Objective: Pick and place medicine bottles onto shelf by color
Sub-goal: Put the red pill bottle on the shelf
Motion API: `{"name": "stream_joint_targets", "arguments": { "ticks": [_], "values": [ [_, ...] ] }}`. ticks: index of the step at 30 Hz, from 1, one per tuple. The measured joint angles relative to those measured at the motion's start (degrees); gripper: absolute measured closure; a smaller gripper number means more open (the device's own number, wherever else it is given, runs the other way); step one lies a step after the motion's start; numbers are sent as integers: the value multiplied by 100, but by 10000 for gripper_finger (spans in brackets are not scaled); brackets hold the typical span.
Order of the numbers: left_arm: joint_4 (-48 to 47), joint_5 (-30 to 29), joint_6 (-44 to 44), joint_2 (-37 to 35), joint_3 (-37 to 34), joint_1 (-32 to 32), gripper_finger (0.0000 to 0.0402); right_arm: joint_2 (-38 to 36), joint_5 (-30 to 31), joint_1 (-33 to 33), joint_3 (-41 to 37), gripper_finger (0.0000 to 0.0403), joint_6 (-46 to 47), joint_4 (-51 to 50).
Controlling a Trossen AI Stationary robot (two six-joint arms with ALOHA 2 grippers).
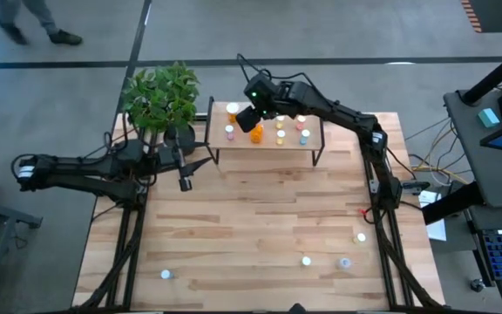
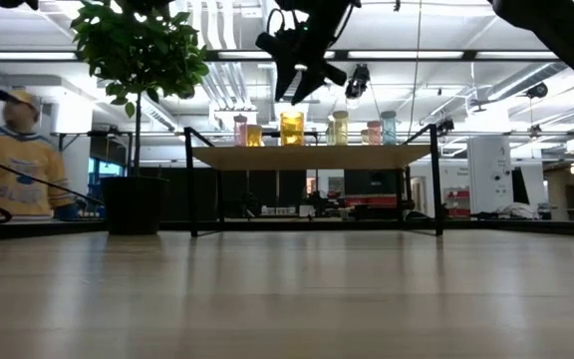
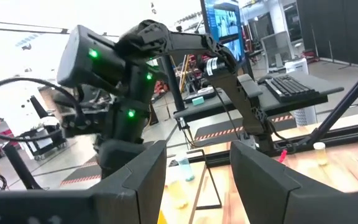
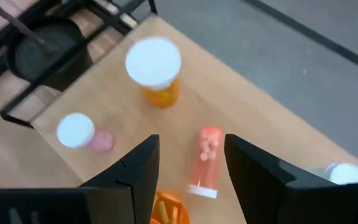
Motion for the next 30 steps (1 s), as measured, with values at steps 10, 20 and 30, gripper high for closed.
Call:
{"name": "stream_joint_targets", "arguments": {
  "ticks": [10,20,30],
  "values": [
    [-118,1,-12,-27,0,0,240,0,345,-37,-554,229,86,374],
    [-6,3,-15,142,0,-1,240,73,-431,-372,-458,238,358,564],
    [-22,3,6,120,0,-1,240,353,-812,-413,-467,245,451,326]
  ]
}}
